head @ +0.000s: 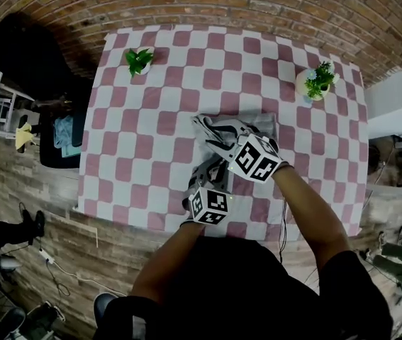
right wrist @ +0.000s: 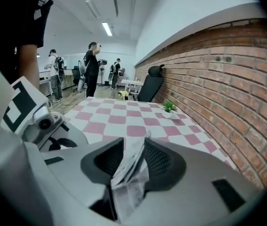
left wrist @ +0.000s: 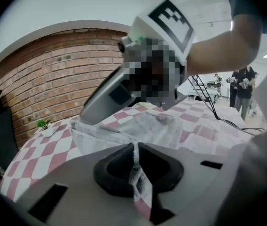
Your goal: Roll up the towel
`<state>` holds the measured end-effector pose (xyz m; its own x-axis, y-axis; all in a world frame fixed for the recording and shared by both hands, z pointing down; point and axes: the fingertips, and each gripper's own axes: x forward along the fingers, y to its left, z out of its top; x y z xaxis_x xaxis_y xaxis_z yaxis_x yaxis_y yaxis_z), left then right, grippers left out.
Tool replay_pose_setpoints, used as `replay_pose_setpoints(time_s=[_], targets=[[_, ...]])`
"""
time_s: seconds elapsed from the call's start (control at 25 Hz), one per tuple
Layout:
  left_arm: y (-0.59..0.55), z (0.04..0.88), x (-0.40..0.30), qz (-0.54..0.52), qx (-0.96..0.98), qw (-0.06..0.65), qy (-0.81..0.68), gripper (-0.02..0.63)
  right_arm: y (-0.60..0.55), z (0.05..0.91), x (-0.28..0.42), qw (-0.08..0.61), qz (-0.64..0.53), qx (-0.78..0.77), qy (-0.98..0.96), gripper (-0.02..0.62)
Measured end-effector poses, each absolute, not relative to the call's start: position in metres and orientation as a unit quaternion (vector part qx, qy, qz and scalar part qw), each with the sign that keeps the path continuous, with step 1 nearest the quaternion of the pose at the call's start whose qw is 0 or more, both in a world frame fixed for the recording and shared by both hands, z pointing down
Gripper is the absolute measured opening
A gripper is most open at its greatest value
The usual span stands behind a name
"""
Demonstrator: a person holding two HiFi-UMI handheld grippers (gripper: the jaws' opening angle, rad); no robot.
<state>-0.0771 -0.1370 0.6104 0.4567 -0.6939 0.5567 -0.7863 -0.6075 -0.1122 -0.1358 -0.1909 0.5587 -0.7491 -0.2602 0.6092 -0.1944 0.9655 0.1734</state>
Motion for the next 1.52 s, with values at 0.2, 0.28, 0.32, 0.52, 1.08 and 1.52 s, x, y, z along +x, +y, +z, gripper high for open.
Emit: replay_pose_setpoints(time_s=[0.2, 0.28, 0.32, 0.52, 1.08, 1.52], targets=[[-0.132, 0.616, -0.066, 0.293, 0.857, 0.075, -0.418, 0.031, -0.199, 0.576, -0.155, 0.382, -0.097, 0.091, -0.914, 0.115], [-0.131, 0.618, -0.063, 0.293, 0.859, 0.077, -0.412, 0.032, -0.204, 0.587, -0.150, 0.405, -0.092, 0.093, -0.905, 0.115], [-0.129, 0.619, -0.062, 0.292, 0.861, 0.078, -0.409, 0.032, -0.206, 0.593, -0.146, 0.415, -0.086, 0.095, -0.901, 0.115], [-0.122, 0.625, -0.058, 0.289, 0.866, 0.090, -0.398, 0.035, -0.208, 0.623, -0.123, 0.460, -0.073, 0.098, -0.879, 0.115], [-0.113, 0.613, -0.111, 0.226, 0.823, 0.187, -0.486, 0.188, -0.207, 0.651, -0.104, 0.468, -0.041, 0.104, -0.877, 0.115], [-0.124, 0.648, -0.115, 0.081, 0.725, 0.474, -0.493, 0.238, -0.201, 0.647, -0.099, 0.467, -0.064, 0.099, -0.876, 0.115]])
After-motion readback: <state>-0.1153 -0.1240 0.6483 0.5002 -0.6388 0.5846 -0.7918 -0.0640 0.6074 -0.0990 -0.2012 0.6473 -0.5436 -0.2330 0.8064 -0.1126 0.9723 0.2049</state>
